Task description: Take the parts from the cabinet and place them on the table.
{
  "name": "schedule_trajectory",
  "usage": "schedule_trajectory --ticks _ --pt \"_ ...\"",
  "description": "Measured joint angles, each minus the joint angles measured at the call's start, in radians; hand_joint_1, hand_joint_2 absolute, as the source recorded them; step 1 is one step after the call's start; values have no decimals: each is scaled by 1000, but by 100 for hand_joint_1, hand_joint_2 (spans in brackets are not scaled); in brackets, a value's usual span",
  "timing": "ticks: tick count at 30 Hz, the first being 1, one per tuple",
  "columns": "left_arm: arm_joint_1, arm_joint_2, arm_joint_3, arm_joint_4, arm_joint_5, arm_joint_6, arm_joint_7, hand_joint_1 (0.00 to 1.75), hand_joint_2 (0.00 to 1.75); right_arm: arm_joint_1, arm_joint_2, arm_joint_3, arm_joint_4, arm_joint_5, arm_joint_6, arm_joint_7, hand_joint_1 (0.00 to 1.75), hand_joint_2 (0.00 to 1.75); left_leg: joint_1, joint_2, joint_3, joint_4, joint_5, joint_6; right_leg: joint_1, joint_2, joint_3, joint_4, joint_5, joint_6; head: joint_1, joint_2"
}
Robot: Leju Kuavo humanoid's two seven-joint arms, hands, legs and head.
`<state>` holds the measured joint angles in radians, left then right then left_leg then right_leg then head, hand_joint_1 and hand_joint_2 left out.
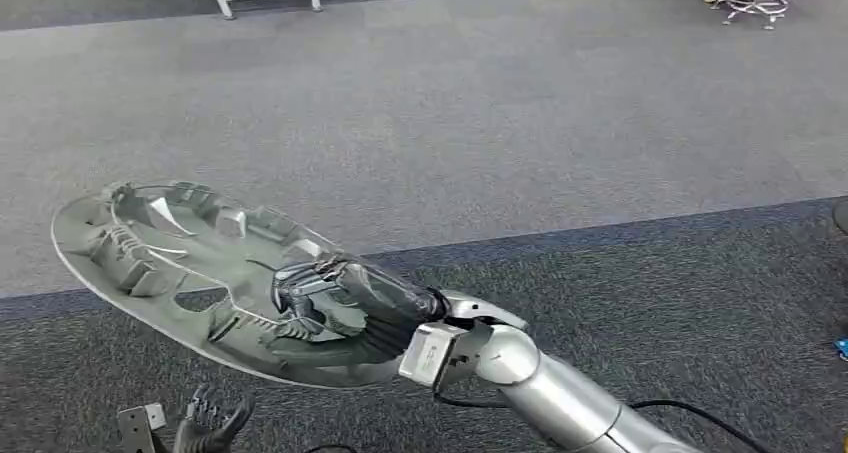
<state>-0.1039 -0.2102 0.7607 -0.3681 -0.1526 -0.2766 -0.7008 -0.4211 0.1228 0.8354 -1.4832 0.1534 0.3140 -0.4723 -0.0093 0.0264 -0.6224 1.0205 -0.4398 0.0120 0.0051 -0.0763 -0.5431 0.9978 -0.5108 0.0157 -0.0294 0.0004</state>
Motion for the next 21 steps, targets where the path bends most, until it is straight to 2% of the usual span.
schedule_trajectory --ticks 1,2,3,5,6,7,8,9,10,11,12,14,18,20,21 --pt "1 1 0 0 0 2 0 0 175 -2 0 0 -2 0 0 0 175 175 8 -9 8 -13 6 9 0 1 2 2 -8 8 -1 0" --pt "2 1 -1 0 1 2 0 0 175 -4 0 0 -2 1 -1 1 175 175 10 -13 11 -17 8 12 -3 33 -10 19 -21 12 1 0" --pt "-1 2 -2 -1 3 4 0 0 175 -9 0 2 -5 1 -1 0 175 175 12 -19 11 -17 8 19 -6 60 -37 76 -53 12 4 0" --pt "-2 -1 -4 -1 3 5 0 0 175 -11 -1 6 -6 2 0 -2 175 175 12 -33 11 -17 6 23 -7 74 -125 247 -121 16 8 0" --pt "-2 -1 -5 -1 3 7 0 0 175 -11 -2 8 -7 2 0 -2 175 175 12 -42 11 -16 5 24 -7 75 -167 316 -141 19 8 0" --pt "-1 0 -5 -1 4 8 0 0 175 -11 -3 12 -8 2 0 -2 175 175 12 -49 11 -16 5 24 -8 75 -187 336 -132 19 8 0" --pt "0 0 -5 -1 5 10 0 0 175 -11 -5 15 -9 3 0 -1 175 175 13 -60 12 -16 4 23 -9 75 -182 310 -100 20 7 0" --pt "0 0 -5 -1 5 11 0 0 175 -11 -5 17 -11 3 1 -1 175 175 15 -72 14 -13 3 21 -12 76 -152 232 -46 20 8 0" --pt "-1 0 -6 -1 8 12 0 0 175 -11 -5 19 -15 2 1 -1 175 175 17 -83 15 -9 0 16 -15 84 -108 133 8 21 8 0" --pt "-1 -1 -6 -1 9 13 0 0 175 -13 -5 21 -20 2 1 -2 175 175 19 -91 13 -2 -5 10 -22 111 -73 51 40 24 10 0" --pt "-2 0 -7 -1 10 16 0 0 175 -14 -5 23 -24 0 2 -4 175 175 13 -99 5 8 -9 2 -23 141 -53 30 20 24 10 0" --pt "-2 0 -8 -1 11 19 0 0 175 -13 -5 25 -33 -3 2 -8 175 175 17 -110 -1 9 -4 -5 -22 132 -52 29 20 17 8 0" --pt "-1 0 -8 -1 11 19 0 0 175 -13 -5 25 -34 -4 2 -8 175 175 18 -110 -1 9 -4 -5 -21 132 -52 29 20 16 9 0" --pt "2 0 -9 -1 12 21 0 0 175 -14 -6 26 -37 -5 2 -9 175 175 20 -116 -1 6 -3 -7 -18 128 -51 31 19 13 8 0" --pt "5 2 -10 -1 13 25 0 0 175 -14 -5 27 -62 -23 3 -16 175 175 16 -55 -44 107 -67 -24 -21 91 -41 24 20 -16 1 0"
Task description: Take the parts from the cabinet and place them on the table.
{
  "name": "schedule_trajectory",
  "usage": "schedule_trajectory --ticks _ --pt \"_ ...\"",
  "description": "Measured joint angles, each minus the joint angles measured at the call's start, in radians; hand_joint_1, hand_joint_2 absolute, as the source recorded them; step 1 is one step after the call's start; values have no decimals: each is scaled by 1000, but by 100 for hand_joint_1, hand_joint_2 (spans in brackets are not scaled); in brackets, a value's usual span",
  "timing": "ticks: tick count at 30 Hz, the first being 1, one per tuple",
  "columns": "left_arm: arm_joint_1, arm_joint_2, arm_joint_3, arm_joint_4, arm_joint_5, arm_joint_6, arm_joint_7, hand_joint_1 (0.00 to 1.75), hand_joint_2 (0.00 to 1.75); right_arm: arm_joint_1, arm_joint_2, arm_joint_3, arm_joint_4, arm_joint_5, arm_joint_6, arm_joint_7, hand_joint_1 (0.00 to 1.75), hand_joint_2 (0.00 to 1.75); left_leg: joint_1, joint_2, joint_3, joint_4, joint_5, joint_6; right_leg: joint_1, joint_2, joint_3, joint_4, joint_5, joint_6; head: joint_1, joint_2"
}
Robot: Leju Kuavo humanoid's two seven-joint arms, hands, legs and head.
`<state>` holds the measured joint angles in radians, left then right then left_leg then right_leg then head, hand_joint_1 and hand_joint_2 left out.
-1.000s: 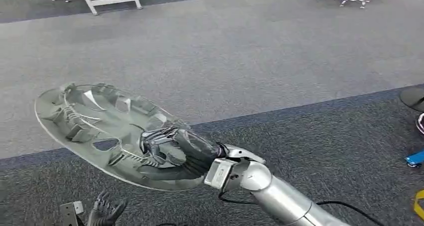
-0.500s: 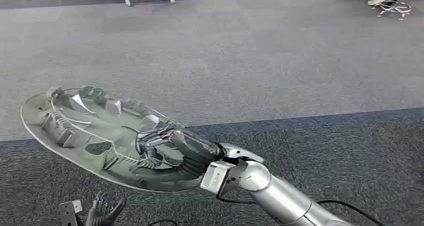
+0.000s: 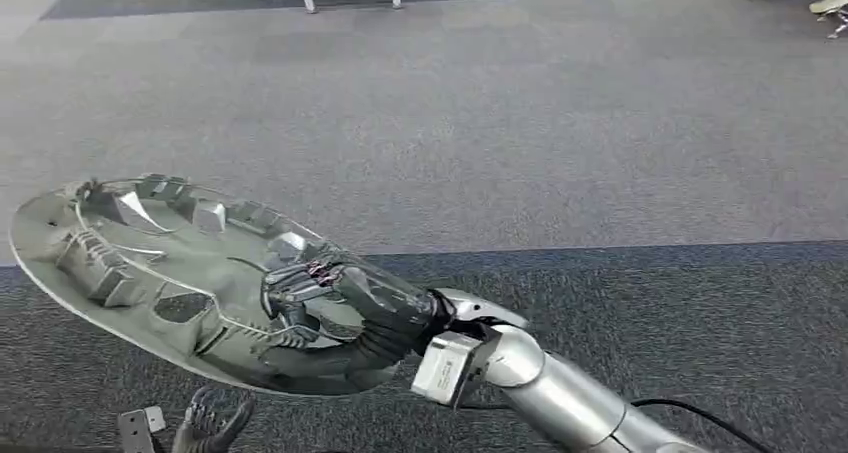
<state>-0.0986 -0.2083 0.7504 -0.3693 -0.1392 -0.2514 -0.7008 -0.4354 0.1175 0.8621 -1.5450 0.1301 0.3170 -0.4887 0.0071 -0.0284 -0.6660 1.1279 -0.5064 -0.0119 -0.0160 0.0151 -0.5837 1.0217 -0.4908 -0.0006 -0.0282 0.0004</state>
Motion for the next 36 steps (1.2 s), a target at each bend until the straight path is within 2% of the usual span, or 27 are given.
schedule_trajectory --ticks 1,2,3,4,5,6,7,8,12,13,14,15,17,18,19,20,23,24,25,27,29,30,31,33,34,35,36 --pt "-1 0 -1 0 0 0 0 0 175 0 0 0 -6 -1 0 -3 175 175 2 15 -52 112 -50 -3 3 -13 2 0 -2 -3 1 0" --pt "0 0 -1 0 0 0 0 0 175 0 0 0 -8 -2 0 -3 175 175 3 18 -84 181 -75 -4 5 -22 2 0 -4 -6 1 0" --pt "2 -1 -1 0 0 0 0 0 175 1 0 0 -8 -2 0 -3 175 175 3 18 -104 221 -79 -4 7 -32 4 0 -5 -7 1 0" --pt "5 -1 -1 0 1 0 0 0 175 1 -1 0 -8 -2 0 -3 175 175 3 19 -95 202 -56 -2 8 -40 5 0 -7 -7 1 0" --pt "5 -1 -1 0 2 0 0 0 175 1 -1 0 -9 -2 0 -3 175 175 3 20 -67 144 -18 1 10 -46 8 0 -9 -7 0 0" --pt "5 0 -1 0 2 0 0 0 175 1 -1 1 -12 -5 1 -3 175 175 2 25 -22 51 31 6 11 -54 12 0 -11 -7 1 0" --pt "4 0 -1 0 2 1 0 0 175 1 -1 1 -18 -14 4 -6 175 175 -1 43 24 -39 72 14 13 -60 18 0 -15 -5 0 0" --pt "3 0 -1 0 2 2 0 0 175 1 -1 1 -22 -23 8 -10 175 175 -12 83 47 -75 57 20 17 -65 18 0 -17 0 3 0" --pt "5 0 -2 -1 5 8 0 0 175 2 -1 3 -36 -40 18 -17 175 175 -20 58 45 -99 54 36 21 -97 23 -5 -23 18 3 0" --pt "7 1 -2 -1 6 10 0 0 175 4 -1 2 -40 -41 18 -17 175 175 -9 50 55 -113 60 42 19 -86 14 1 -34 26 4 0" --pt "6 1 -2 -1 8 11 0 0 175 3 -2 3 -43 -42 19 -17 175 175 -9 44 58 -114 60 46 18 -52 6 29 -54 28 7 0" --pt "4 1 -2 -2 8 12 0 0 175 4 -2 3 -45 -43 19 -17 175 175 -8 37 57 -113 61 50 15 -32 -23 93 -84 29 11 0" --pt "5 -1 -3 -2 8 15 0 0 175 8 -5 3 -47 -44 19 -18 175 175 -9 19 57 -113 59 53 13 -18 -114 263 -150 34 13 0" --pt "6 -1 -3 -2 8 17 0 0 175 11 -7 3 -47 -44 19 -18 175 175 -9 10 57 -112 59 53 14 -18 -142 307 -155 35 13 0" --pt "7 -1 -3 -2 8 18 0 0 175 15 -9 3 -47 -44 19 -18 175 175 -9 0 58 -112 59 52 13 -17 -147 301 -133 36 13 0" --pt "7 -1 -3 -2 8 18 0 0 175 18 -10 3 -47 -44 19 -17 175 175 -8 -11 58 -111 59 52 12 -17 -132 252 -93 36 14 0" --pt "7 -2 -4 -2 8 18 0 0 175 18 -10 3 -48 -44 19 -17 175 175 -5 -32 59 -106 54 46 8 -1 -55 77 4 34 13 0" --pt "6 -2 -5 -2 8 18 0 0 175 18 -10 3 -49 -44 19 -18 175 175 -5 -40 56 -103 52 40 4 37 -28 26 0 33 13 0" --pt "5 -2 -5 -2 8 18 0 0 175 18 -10 4 -52 -45 20 -18 175 175 -9 -49 48 -91 52 36 1 40 -12 1 0 31 12 0" --pt "10 -1 -5 -2 8 17 0 0 175 18 -11 4 -52 -46 20 -18 175 175 -4 -58 46 -98 59 27 9 31 -13 11 3 25 12 0" --pt "14 0 -5 -2 8 13 0 0 175 18 -10 4 -52 -45 20 -17 175 175 -2 -61 42 -93 53 19 3 14 -11 1 9 9 12 0" --pt "15 1 -5 -2 8 13 0 0 175 19 -10 4 -53 -45 20 -17 175 175 -5 -20 37 -74 32 14 4 6 -9 0 12 3 8 0" --pt "13 1 -5 -2 8 11 0 0 175 18 -10 4 -54 -46 20 -18 175 175 -5 2 16 -20 -5 9 5 -3 -10 0 13 -4 5 0" --pt "11 0 -6 -2 9 10 0 0 175 19 -11 4 -55 -46 20 -18 175 175 0 16 -48 145 -86 2 7 -24 -11 0 12 -6 6 0" --pt "12 0 -7 -2 9 10 0 0 175 19 -11 4 -55 -46 20 -18 175 175 1 16 -70 204 -107 0 7 -35 -13 0 12 -6 5 0" --pt "15 0 -7 -2 9 10 0 0 175 20 -11 4 -55 -46 20 -18 175 175 2 16 -69 211 -101 -1 7 -44 -13 0 13 -6 6 0" --pt "16 0 -7 -2 9 10 0 0 175 20 -11 4 -55 -46 20 -17 175 175 3 17 -46 177 -76 -2 7 -52 -14 0 13 -6 6 0"
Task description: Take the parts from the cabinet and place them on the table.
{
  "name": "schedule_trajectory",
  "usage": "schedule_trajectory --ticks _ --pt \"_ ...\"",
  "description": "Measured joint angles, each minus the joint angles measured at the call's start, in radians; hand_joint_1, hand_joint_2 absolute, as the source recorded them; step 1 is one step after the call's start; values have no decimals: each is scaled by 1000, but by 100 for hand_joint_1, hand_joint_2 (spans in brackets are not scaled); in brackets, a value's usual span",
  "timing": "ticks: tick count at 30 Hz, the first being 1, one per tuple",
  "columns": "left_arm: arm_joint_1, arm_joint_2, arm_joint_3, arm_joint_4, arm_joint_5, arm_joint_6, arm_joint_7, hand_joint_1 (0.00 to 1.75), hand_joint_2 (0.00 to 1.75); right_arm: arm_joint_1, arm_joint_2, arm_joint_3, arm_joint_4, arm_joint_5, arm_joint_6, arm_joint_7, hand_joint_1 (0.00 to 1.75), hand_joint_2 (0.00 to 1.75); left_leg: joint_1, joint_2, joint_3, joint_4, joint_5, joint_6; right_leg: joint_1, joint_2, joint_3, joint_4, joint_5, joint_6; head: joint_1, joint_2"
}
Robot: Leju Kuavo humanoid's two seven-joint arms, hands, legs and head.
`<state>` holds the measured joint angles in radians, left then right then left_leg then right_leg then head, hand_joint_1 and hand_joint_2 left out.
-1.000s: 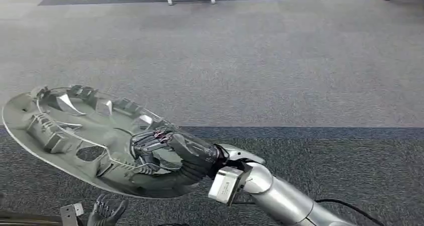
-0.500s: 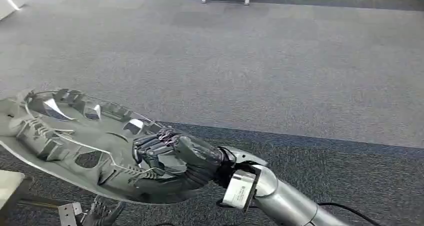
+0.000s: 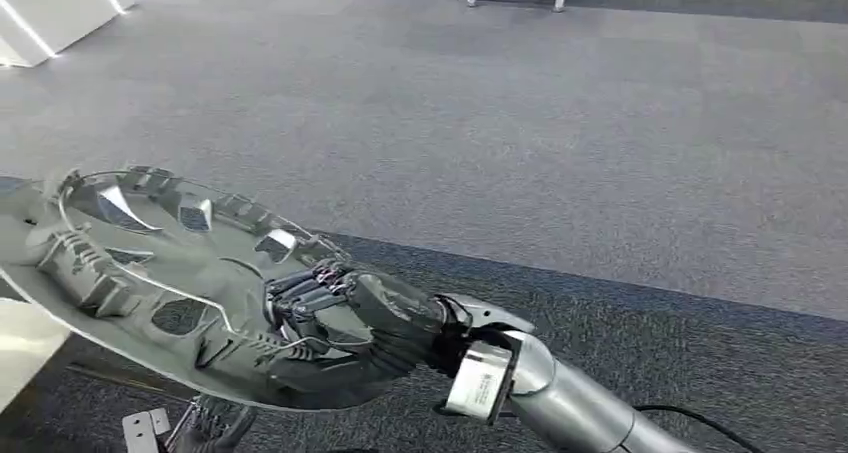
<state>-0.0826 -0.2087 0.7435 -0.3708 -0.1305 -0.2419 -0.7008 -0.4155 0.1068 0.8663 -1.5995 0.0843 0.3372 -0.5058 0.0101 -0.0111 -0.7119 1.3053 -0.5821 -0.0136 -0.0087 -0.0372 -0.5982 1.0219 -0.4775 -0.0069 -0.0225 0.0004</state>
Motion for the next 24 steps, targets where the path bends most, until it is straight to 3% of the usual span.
schedule_trajectory --ticks 2,3,4,7,8,9,10,11,13,14,15,17,18,19,20,21,23,24 --pt "-1 1 0 0 0 0 0 0 175 -1 0 0 0 0 1 0 175 175 0 16 99 -175 81 4 0 -17 1 0 2 2 0 0" --pt "-4 1 -1 0 0 0 0 0 175 -2 0 0 -1 0 1 0 175 175 -2 42 144 -258 100 7 0 -24 1 0 3 5 -1 0" --pt "-7 1 -2 0 0 0 0 0 175 -2 0 0 -2 0 1 0 175 175 -14 66 152 -285 90 9 9 -31 -3 4 5 10 -1 0" --pt "-4 2 -3 0 0 -2 0 0 175 -2 0 1 -2 0 1 0 175 175 -17 41 137 -279 100 24 7 -54 -5 0 14 25 2 0" --pt "-1 2 -2 0 0 -2 0 0 175 -2 0 1 -2 0 1 0 175 175 -14 34 135 -288 111 34 7 -56 -8 0 14 31 0 0" --pt "-1 3 -2 0 1 -2 0 0 175 -3 0 1 -2 0 1 0 175 175 -9 31 132 -292 120 40 4 -29 -17 8 -2 41 2 0" --pt "-3 4 -2 0 3 -2 0 0 175 -3 0 1 -3 0 1 0 175 175 -9 25 126 -293 125 45 4 1 -32 43 -42 45 1 0" --pt "-6 4 -3 0 2 -2 0 0 175 -3 0 1 -3 0 1 -1 175 175 -10 18 119 -292 131 48 5 19 -54 107 -89 45 7 0" --pt "-7 3 -3 0 2 -3 0 0 175 -2 -2 1 -3 0 1 -1 175 175 -13 5 103 -291 142 53 6 31 -105 250 -160 44 6 0" --pt "-7 3 -3 0 2 -3 0 0 175 -1 -3 1 -3 0 1 0 175 175 -15 -5 93 -291 150 52 6 34 -112 285 -164 41 6 0" --pt "-6 4 -3 0 2 -3 0 0 175 0 -4 1 -3 0 1 0 175 175 -15 -13 84 -290 157 51 6 34 -95 266 -146 38 6 0" --pt "-6 4 -3 0 2 -3 0 0 175 -1 -4 1 -3 0 1 0 175 175 -15 -33 69 -290 170 48 6 45 -1 120 -80 29 6 0" --pt "-7 4 -3 0 2 -3 0 0 175 -1 -4 1 -3 0 1 0 175 175 -14 -43 64 -288 176 44 6 70 56 34 -59 23 6 0" --pt "-7 3 -3 0 2 -3 0 0 175 -3 -4 1 -3 0 1 0 175 175 -17 -50 55 -287 182 38 5 102 91 -17 -77 19 5 0" --pt "-8 3 -3 0 2 -3 0 0 175 -2 -4 1 -3 -1 1 -2 175 175 -15 -58 53 -288 190 33 5 97 88 -11 -58 21 3 0" --pt "-8 4 -3 0 2 -3 0 0 175 -3 -4 1 -3 -1 1 -1 175 175 -12 -65 50 -287 197 26 9 93 83 -17 -59 20 9 0" --pt "-3 4 -3 0 2 -3 0 0 175 -2 -4 1 -3 0 1 0 175 175 -11 -82 43 -294 216 12 10 76 77 -21 -43 6 9 0" --pt "-2 6 -3 0 3 -3 0 0 175 -5 -4 1 -3 0 1 0 175 175 -9 -64 36 -286 198 11 4 60 72 -25 -32 -2 10 0"
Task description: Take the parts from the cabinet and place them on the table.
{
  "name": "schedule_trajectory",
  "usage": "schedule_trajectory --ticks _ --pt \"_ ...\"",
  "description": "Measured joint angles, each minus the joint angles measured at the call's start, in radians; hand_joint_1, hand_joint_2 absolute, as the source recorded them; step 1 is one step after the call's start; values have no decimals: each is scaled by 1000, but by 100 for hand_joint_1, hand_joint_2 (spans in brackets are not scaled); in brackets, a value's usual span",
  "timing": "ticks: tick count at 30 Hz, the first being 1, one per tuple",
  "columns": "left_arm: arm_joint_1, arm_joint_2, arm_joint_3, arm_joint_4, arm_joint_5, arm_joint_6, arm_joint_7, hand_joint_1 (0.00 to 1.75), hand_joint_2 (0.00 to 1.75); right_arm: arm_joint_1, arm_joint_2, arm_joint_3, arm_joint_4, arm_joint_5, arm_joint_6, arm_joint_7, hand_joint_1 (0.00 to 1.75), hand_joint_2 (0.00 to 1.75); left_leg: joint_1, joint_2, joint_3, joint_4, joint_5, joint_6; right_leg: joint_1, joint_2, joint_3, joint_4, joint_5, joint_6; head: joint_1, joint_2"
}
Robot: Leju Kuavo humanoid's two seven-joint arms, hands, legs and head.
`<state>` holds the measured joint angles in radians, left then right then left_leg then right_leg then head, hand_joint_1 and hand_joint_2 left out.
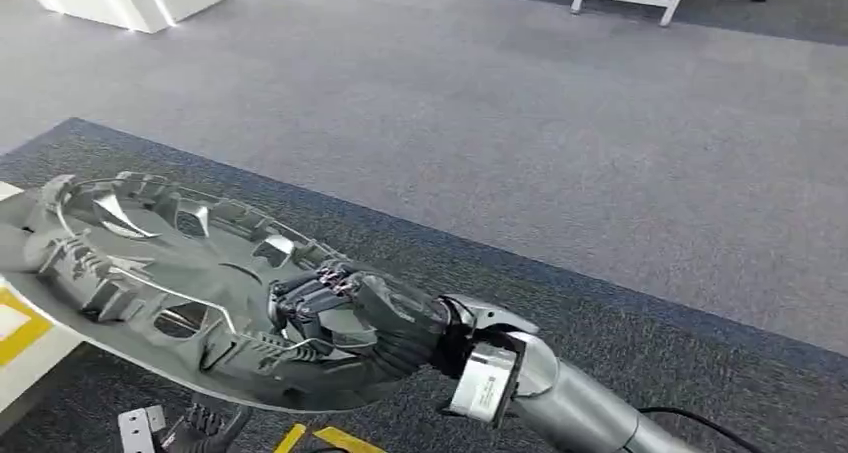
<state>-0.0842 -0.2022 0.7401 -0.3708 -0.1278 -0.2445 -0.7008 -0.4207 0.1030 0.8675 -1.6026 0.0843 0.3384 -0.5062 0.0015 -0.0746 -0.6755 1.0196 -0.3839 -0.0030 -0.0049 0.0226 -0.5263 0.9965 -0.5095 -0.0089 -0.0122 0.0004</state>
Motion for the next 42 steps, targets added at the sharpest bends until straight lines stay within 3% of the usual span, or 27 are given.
schedule_trajectory --ticks 1,3,4,5,7,9,10,11,14,15,17,19,20,21,23,24,25,26,29,30,32,34,36,38,40,41,42 --pt "1 0 0 0 0 0 0 0 175 1 0 0 0 -1 0 0 175 175 -2 31 -11 32 -48 -5 0 -7 -9 -1 7 -8 -10 0" --pt "-3 0 0 0 0 0 0 0 175 2 0 0 0 0 0 0 175 175 5 55 -46 173 -158 -15 3 -31 -26 -1 21 -14 -11 0" --pt "-4 0 0 0 0 0 0 0 175 3 0 0 0 0 0 0 175 175 7 60 -61 248 -196 -20 4 -42 -37 0 28 -14 -11 0" --pt "-3 -1 0 0 0 0 0 0 175 3 0 0 1 0 0 0 175 175 9 62 -62 290 -205 -23 4 -53 -48 1 35 -13 -12 0" --pt "-1 -1 0 0 0 0 0 0 175 4 0 0 1 0 0 0 175 175 12 65 -10 252 -156 -26 4 -73 -73 4 50 -8 -12 0" --pt "-3 0 0 0 0 0 0 0 175 3 0 0 1 0 0 0 175 175 12 87 108 89 -107 -24 4 -90 -90 10 60 -1 -12 0" --pt "-6 0 0 0 0 0 0 0 175 4 0 0 0 0 0 0 175 175 7 121 160 6 -130 -20 7 -97 -93 13 64 4 -12 0" --pt "-8 0 0 0 0 0 0 0 175 2 0 0 0 0 0 0 175 175 -2 123 176 -28 -138 -10 9 -105 -97 13 68 10 -10 0" --pt "-3 0 0 0 -1 4 0 0 175 2 0 0 0 0 0 0 175 175 -7 105 158 -24 -123 13 5 -128 -94 9 86 31 -12 0" --pt "-2 0 0 0 -1 5 0 0 175 1 0 0 0 0 0 0 175 175 1 99 161 -37 -108 24 3 -119 -106 12 80 37 -13 0" --pt "-7 1 0 0 -2 19 0 0 175 1 0 0 0 0 0 0 175 175 1 86 142 -37 -94 37 0 -51 -138 93 2 47 -10 0" --pt "-9 1 -2 4 -22 72 1 0 175 4 -1 0 2 0 3 0 175 175 -1 71 121 -36 -79 43 0 -28 -199 258 -82 50 -8 0" --pt "-9 3 -2 15 -26 101 13 0 175 4 -1 0 3 0 5 0 175 175 -3 63 112 -35 -72 43 0 -26 -216 310 -98 51 -8 0" --pt "-8 7 -1 27 -35 130 38 0 175 4 -2 0 5 0 8 0 175 175 -3 54 104 -35 -65 42 0 -25 -207 311 -90 50 -8 0" --pt "-3 14 2 45 -50 178 93 0 175 3 -2 0 8 0 15 1 175 175 -3 34 92 -33 -56 38 0 -21 -127 196 -32 43 -8 0" --pt "-1 18 3 56 -65 209 129 0 175 0 -2 1 10 -2 16 1 175 175 -3 25 88 -31 -52 35 0 -10 -64 99 0 37 -8 0" --pt "3 21 3 67 -77 240 164 0 175 -4 -2 1 12 -3 16 1 175 175 -2 16 83 -28 -50 31 0 21 -13 19 3 30 -8 0" --pt "6 23 3 74 -81 268 197 0 175 -7 0 2 15 -5 18 0 175 175 -7 9 73 -24 -46 26 -4 34 13 -5 -3 28 -10 0" --pt "27 28 8 96 -97 312 283 0 175 -14 5 3 24 -19 19 0 175 175 -3 -11 66 -24 -33 7 1 15 5 -7 -1 24 -5 0" --pt "34 33 11 100 -98 316 299 0 175 -17 8 3 27 -21 19 0 175 175 -2 -13 61 -17 -36 5 -8 2 6 -18 7 14 -3 0" --pt "38 34 13 108 -98 319 311 0 175 -19 12 3 31 -24 21 -1 175 175 -2 46 30 56 -97 -7 -6 -17 3 -19 12 3 -15 0" --pt "37 34 14 114 -100 322 314 0 175 -19 13 4 35 -24 22 -2 175 175 4 60 -34 217 -178 -19 -5 -40 0 -19 13 2 -13 0" --pt "38 34 15 118 -100 323 319 0 175 -18 13 4 40 -24 22 -1 175 175 10 63 -59 297 -193 -27 -5 -62 -1 -18 13 2 -13 0" --pt "40 36 17 121 -100 324 322 0 175 -18 13 4 42 -24 23 -1 175 175 15 69 -4 202 -125 -30 -5 -80 -1 -16 12 3 -13 0" --pt "39 39 17 121 -101 325 322 0 175 -19 17 4 42 -24 23 -2 175 175 15 104 89 22 -56 -28 -4 -95 2 -14 8 11 -14 0" --pt "37 39 17 123 -103 325 329 0 175 -19 18 4 42 -24 24 -2 175 175 3 125 110 -2 -75 -23 3 -99 -2 -12 6 17 -15 0" --pt "36 40 18 124 -108 327 341 0 175 -21 18 4 42 -25 24 -2 175 175 1 121 103 -8 -73 -12 4 -107 -3 -11 6 22 -12 0"
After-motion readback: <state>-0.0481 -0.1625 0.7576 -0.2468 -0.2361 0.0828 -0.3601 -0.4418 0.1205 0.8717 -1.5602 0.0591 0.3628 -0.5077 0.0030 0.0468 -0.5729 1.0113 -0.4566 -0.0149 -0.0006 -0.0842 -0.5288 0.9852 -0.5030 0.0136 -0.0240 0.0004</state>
